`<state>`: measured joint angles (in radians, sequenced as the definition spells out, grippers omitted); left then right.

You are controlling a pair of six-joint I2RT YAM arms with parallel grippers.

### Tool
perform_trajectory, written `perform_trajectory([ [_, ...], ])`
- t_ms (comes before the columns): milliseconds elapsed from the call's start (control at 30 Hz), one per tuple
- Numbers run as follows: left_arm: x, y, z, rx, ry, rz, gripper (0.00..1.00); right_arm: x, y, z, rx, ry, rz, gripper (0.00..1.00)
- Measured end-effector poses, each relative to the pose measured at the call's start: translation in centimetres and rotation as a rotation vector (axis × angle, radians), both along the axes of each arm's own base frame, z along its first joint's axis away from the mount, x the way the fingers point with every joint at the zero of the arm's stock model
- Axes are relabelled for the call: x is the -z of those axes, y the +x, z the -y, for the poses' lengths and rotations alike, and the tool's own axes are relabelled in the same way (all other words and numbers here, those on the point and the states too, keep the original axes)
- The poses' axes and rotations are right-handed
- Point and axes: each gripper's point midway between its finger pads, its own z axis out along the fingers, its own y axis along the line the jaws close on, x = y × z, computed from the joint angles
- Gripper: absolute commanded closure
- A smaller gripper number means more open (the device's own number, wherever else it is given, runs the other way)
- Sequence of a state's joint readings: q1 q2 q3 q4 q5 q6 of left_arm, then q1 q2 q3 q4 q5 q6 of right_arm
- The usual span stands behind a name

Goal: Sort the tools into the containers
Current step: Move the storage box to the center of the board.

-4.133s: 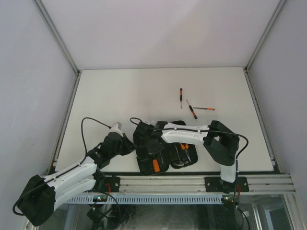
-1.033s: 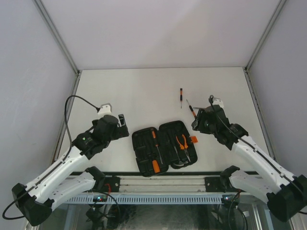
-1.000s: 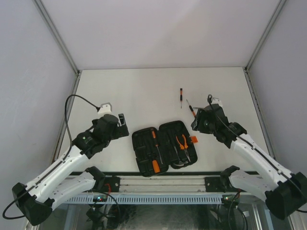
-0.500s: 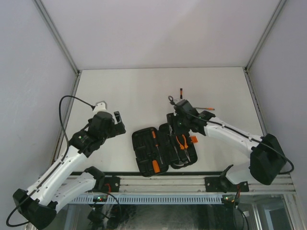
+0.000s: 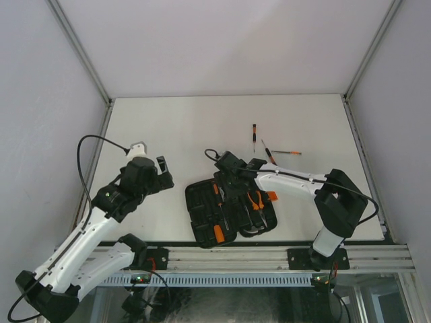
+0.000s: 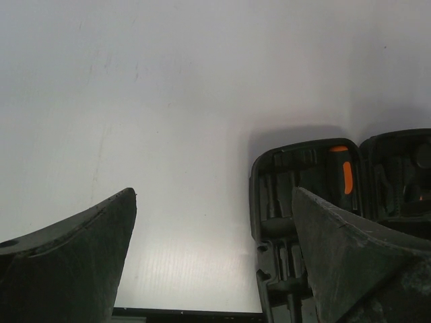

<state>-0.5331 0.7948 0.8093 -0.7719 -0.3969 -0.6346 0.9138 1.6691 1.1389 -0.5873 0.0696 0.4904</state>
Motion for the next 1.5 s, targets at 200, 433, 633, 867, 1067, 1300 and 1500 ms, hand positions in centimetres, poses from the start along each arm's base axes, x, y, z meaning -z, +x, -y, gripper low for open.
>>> perform_trajectory([
  [200, -0.8, -0.2, -0.1, 0.0, -0.02, 0.034, 0.0, 1.4, -0.6, 0.3, -0.002, -0.045, -0.03, 0.49],
  [433, -0.9, -0.3, 0.0, 0.006, -0.027, 0.035, 0.0, 2.3, -0.8, 0.5, 0.019, -0.072, -0.054, 0.56],
  [633, -0.9, -0.3, 0.2, 0.019, -0.028, 0.035, 0.0, 2.7, -0.4, 0.1, 0.049, -0.067, -0.065, 0.64],
  [867, -1.0, -0.3, 0.3, 0.031, -0.03, 0.035, 0.0, 2.8, 0.5, 0.4, 0.118, -0.046, -0.079, 0.65],
  [1067, -1.1, -0.2, 0.5, 0.036, -0.038, 0.041, 0.0, 2.7, 2.3, 1.3, 0.209, -0.021, -0.081, 0.65],
  [1300, -1.3, -0.1, 0.9, 0.048, -0.053, 0.049, 0.0, 2.6, 4.6, 2.6, 0.275, -0.003, -0.066, 0.66],
  [1500, -1.3, -0.1, 1.0, 0.056, -0.06, 0.047, 0.0, 1.5, 4.9, 2.6, 0.242, 0.016, -0.031, 0.64],
])
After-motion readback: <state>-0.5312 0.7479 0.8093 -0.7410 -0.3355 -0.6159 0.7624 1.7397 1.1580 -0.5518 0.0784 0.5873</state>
